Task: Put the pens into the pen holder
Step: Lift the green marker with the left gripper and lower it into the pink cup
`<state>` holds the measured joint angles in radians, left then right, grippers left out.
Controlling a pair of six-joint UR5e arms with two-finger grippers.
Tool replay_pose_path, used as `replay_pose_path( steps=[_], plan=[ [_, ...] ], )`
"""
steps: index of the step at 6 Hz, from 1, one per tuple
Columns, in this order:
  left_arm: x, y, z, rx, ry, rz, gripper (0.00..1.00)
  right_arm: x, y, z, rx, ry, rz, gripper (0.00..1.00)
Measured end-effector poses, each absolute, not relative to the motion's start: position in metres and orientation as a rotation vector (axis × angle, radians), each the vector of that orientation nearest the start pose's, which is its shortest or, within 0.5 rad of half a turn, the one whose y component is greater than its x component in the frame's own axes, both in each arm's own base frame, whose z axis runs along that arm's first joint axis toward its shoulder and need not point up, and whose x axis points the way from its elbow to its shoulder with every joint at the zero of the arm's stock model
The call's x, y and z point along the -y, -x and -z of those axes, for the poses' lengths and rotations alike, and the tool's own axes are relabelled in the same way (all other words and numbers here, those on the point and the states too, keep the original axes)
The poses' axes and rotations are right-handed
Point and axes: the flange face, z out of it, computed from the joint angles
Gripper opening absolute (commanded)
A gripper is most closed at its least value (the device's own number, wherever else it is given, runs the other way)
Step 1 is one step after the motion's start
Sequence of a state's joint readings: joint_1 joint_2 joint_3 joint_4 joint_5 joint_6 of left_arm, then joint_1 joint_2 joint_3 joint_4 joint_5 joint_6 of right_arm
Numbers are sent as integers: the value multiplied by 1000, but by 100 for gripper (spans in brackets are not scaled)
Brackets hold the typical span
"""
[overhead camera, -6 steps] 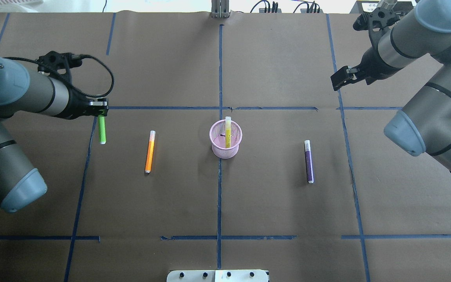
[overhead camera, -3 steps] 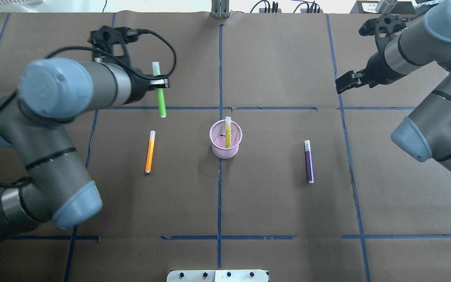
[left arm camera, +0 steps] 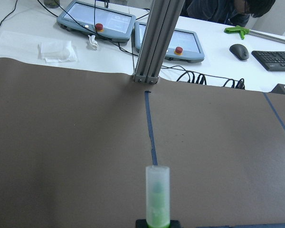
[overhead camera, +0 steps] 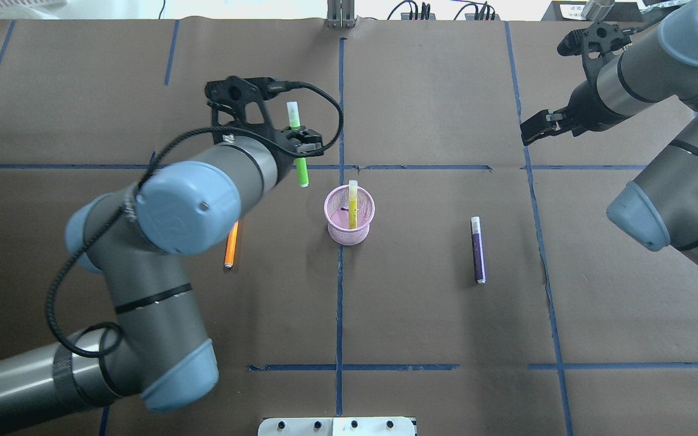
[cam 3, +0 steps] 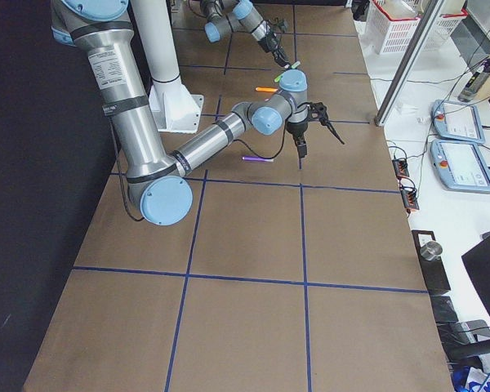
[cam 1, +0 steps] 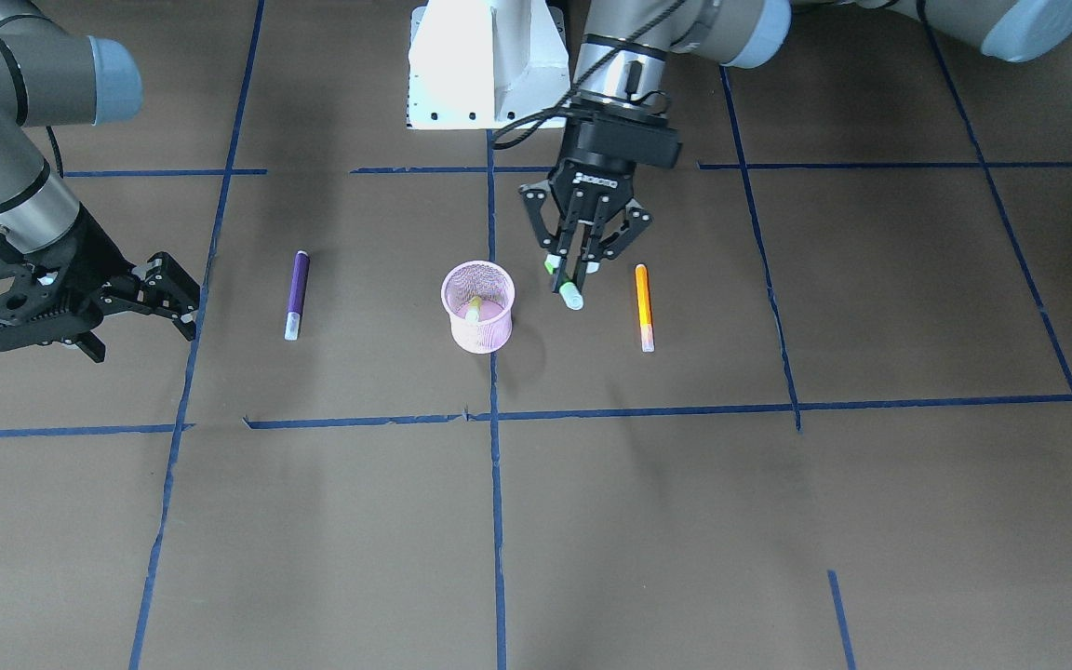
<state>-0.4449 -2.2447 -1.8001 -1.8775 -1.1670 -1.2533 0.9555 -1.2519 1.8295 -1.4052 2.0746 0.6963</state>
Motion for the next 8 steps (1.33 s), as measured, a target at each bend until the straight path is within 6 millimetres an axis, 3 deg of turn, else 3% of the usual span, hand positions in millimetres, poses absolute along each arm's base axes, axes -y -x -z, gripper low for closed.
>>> replay_pose_path(
  steps=[2,3,5,7,8],
  plan=[
    [412,-547,-130,-938,-788,385,6,534,273,-350,822,-282,110,100],
    [409,-566,-134,-924,-783,396,15,534,273,-350,822,-281,110,100],
    [403,-584,-139,-909,-777,391,96,534,273,-351,821,-279,109,100],
    [393,-582,-132,-936,-764,374,100,533,273,-350,822,-280,109,100],
    [385,-572,-127,-973,-719,340,100,532,274,-349,827,-273,91,100]
  ],
)
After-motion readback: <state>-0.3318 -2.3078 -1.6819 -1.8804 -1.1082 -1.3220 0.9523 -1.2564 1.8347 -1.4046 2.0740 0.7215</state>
